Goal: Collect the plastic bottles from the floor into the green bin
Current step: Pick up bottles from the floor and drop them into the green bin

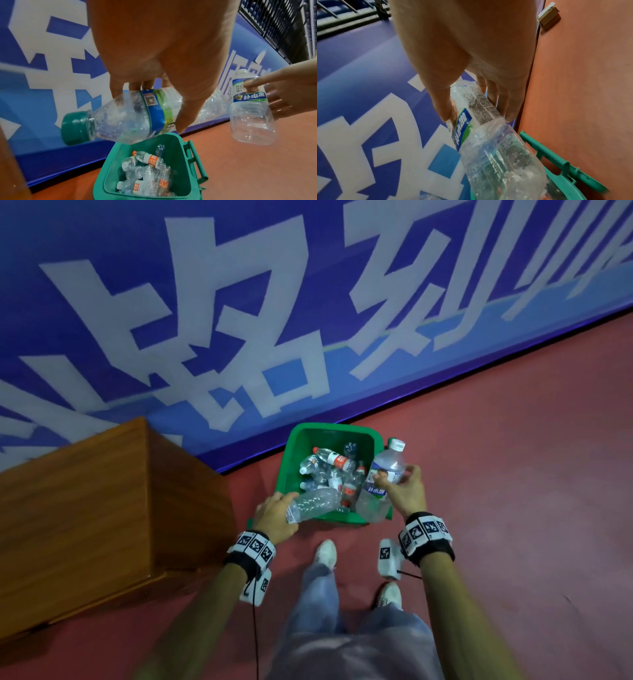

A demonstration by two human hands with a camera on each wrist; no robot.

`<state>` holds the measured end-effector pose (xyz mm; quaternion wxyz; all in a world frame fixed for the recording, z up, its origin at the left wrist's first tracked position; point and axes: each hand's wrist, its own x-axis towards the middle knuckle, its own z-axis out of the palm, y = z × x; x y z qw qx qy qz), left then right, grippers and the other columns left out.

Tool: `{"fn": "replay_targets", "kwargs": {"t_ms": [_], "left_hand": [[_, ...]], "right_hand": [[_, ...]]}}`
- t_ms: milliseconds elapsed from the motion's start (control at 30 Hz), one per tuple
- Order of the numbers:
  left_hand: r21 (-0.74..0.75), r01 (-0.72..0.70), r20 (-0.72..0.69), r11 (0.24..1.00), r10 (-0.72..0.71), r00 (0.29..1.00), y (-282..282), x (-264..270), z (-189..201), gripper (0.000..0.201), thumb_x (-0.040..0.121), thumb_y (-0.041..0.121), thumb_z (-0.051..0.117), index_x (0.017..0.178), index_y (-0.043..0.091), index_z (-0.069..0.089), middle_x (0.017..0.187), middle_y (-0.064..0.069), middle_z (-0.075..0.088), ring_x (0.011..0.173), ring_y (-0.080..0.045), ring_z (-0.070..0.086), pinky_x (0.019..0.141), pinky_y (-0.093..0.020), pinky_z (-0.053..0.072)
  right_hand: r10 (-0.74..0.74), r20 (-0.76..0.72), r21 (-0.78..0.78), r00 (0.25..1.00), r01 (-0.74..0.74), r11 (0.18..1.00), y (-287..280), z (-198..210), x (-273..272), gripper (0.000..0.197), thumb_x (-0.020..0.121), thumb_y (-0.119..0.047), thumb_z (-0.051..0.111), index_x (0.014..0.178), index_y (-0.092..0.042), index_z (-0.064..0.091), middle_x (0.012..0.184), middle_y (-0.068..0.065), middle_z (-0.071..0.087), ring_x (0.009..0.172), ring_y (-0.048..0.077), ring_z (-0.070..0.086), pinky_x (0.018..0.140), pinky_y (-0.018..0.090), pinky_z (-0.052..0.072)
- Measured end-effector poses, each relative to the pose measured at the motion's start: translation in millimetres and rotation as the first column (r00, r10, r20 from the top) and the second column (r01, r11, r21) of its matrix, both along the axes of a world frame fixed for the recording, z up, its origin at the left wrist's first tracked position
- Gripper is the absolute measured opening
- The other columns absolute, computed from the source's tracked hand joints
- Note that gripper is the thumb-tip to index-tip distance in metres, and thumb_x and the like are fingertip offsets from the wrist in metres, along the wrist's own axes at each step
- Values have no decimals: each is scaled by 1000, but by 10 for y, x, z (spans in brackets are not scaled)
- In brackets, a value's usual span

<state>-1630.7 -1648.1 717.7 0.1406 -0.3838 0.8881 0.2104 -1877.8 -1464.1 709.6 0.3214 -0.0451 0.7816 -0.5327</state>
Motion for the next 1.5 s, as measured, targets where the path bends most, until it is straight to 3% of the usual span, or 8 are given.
{"fn": "replay_targets", "kwargs": {"t_ms": [200,367,567,767,933,1200,1300,1500], "left_hand": [[42,161,73,986,-164,984,-498,-526,-472,56,78,34,70,127,21,47,118,-3,64,112,-29,62,93,-39,48],[91,291,190,952,-303,934,-956,-1041,-999,76,83,33,74,150,21,41,141,-5,54,132,-26,51,112,-39,39],[168,417,305,893,-449,840,-1380,-1410,-1419,81,86,30,75,154,16,34,151,-10,42,140,-30,41,116,-44,35],[197,421,282,885,-462,841,-1755,-1385,-1671,82,86,30,73,156,21,31,155,-7,37,140,-30,42,116,-43,35],[241,267,212,933,-319,924,-2019,-1255,-1579,67,90,31,68,150,17,41,143,-5,47,134,-27,47,113,-39,38],[281,136,48,950,-155,987,-2378,-1253,-1228,54,93,25,66,144,15,51,144,0,48,130,-21,51,111,-31,40],[267,130,1,955,-135,991,-2474,-1365,-1053,49,95,24,65,141,14,53,142,-1,50,129,-20,52,107,-27,39],[263,172,-120,949,-145,982,-2540,-1749,-578,45,95,24,67,138,13,57,140,-3,52,131,-20,49,105,-22,33]], "right_hand": [[20,-13,149,1000,-18,989,-131,-331,-46,60,78,-35,86,119,-16,48,109,5,68,96,26,67,89,46,57],[-72,-6,193,997,72,979,-327,-437,-203,62,69,-41,89,117,-21,55,106,-4,69,94,18,69,86,42,58],[-190,2,186,982,186,965,-717,-616,-164,55,75,-37,87,120,-28,56,107,-4,72,95,12,70,85,40,60],[94,-21,332,995,-82,940,-1232,-1078,-153,63,81,-53,76,133,-24,56,113,-6,70,104,17,67,90,37,56],[348,66,476,935,-336,813,-1802,-1481,-422,76,90,-51,68,144,-3,44,123,17,65,111,34,63,90,40,52],[381,76,598,922,-347,722,-2308,-1829,-923,97,88,-40,74,162,-15,15,145,26,44,125,39,55,104,39,47],[298,57,559,953,-278,781,-2445,-1620,-968,95,86,-33,76,161,-13,21,150,25,43,133,37,51,111,40,43],[35,-11,356,999,-28,934,-2423,-967,-743,70,92,-34,72,151,-11,43,133,13,65,117,27,64,98,32,48]]}}
